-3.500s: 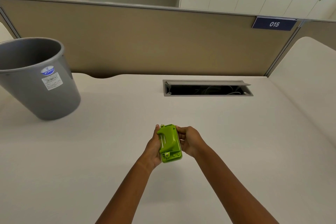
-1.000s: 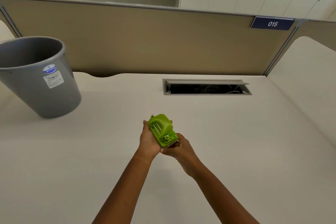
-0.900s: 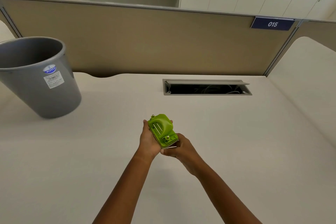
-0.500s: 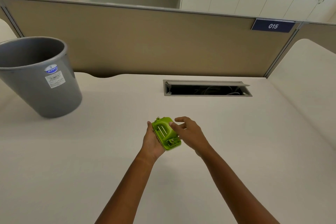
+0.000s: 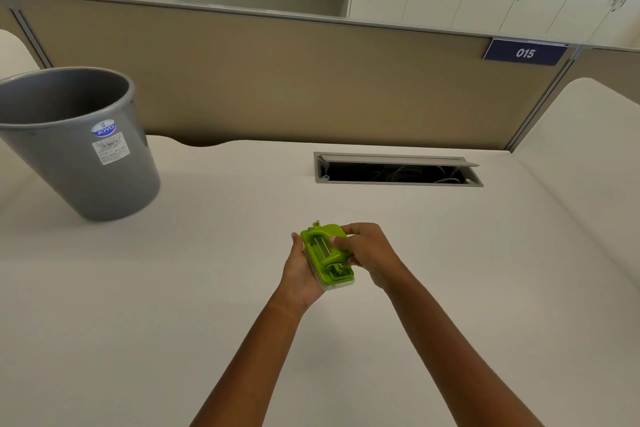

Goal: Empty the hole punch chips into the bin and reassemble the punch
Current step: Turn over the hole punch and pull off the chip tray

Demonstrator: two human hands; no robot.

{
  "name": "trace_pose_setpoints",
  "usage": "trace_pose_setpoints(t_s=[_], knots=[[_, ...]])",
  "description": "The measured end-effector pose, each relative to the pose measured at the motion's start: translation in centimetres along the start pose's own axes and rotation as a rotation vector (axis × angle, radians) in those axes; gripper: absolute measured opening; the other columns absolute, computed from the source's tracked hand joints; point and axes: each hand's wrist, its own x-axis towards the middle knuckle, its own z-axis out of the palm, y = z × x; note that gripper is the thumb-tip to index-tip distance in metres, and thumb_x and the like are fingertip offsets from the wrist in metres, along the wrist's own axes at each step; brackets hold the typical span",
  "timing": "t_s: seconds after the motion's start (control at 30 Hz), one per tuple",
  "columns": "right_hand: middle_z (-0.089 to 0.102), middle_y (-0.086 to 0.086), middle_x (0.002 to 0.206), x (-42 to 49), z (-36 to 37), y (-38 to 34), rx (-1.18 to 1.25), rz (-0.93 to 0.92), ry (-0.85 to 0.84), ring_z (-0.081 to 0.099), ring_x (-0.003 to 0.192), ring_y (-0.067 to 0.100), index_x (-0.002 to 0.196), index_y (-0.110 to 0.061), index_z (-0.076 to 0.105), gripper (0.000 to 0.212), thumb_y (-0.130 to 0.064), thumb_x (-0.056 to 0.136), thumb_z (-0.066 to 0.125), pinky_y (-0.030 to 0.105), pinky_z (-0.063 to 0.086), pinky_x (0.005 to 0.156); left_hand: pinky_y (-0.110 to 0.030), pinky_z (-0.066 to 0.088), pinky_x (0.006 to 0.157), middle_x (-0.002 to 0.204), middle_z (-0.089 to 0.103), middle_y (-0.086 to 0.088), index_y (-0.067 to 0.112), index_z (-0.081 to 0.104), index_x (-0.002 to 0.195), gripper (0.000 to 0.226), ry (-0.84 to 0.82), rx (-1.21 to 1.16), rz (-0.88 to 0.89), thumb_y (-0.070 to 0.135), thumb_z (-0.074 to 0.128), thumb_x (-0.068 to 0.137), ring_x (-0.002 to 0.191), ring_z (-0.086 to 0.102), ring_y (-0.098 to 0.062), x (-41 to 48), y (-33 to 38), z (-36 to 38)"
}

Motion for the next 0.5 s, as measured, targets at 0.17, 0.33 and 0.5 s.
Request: trace_pose_setpoints(t_s=[0.17,0.33,0.5], knots=[[0.056,0.008,0.068,0.1,-0.8,-0.2,0.217,0.097,-0.083,0.049,0.057,0.015,0.091,0.002,0.064,0.011,-0.003,0.088,0.054,0.020,0.038,0.052,-0.041,0.044,0.077,0.070,0.076,-0.011,0.015,0.060,0.095,0.061,-0.030,-0.012,0.016,0.055,0.014,0.095,0.061,0.072,-0.023,0.2,-0.2,0.4],[0.059,0.008,0.059,0.4,-1.7,0.3,0.527,0.180,-0.146,0.052,0.047,0.012,0.074,-0.002,0.059,0.020,-0.003,0.090,0.046,0.019,0.041,0.050,-0.041,0.045,0.077,0.077,0.076,-0.012,0.013,0.059,0.099,0.063,-0.043,0.009,0.021,0.057,0.015,0.094,0.073,0.071,-0.026,0.3,-0.1,0.5],[0.070,0.011,0.057,0.5,-3.0,0.8,0.795,0.269,-0.224,0.064,0.051,0.020,0.083,0.001,0.059,0.023,-0.002,0.093,0.038,0.026,0.056,0.052,-0.042,0.043,0.074,0.084,0.065,-0.011,0.017,0.058,0.093,0.058,-0.011,0.026,0.016,0.058,0.018,0.093,0.080,0.057,-0.026,-0.1,0.0,0.7]])
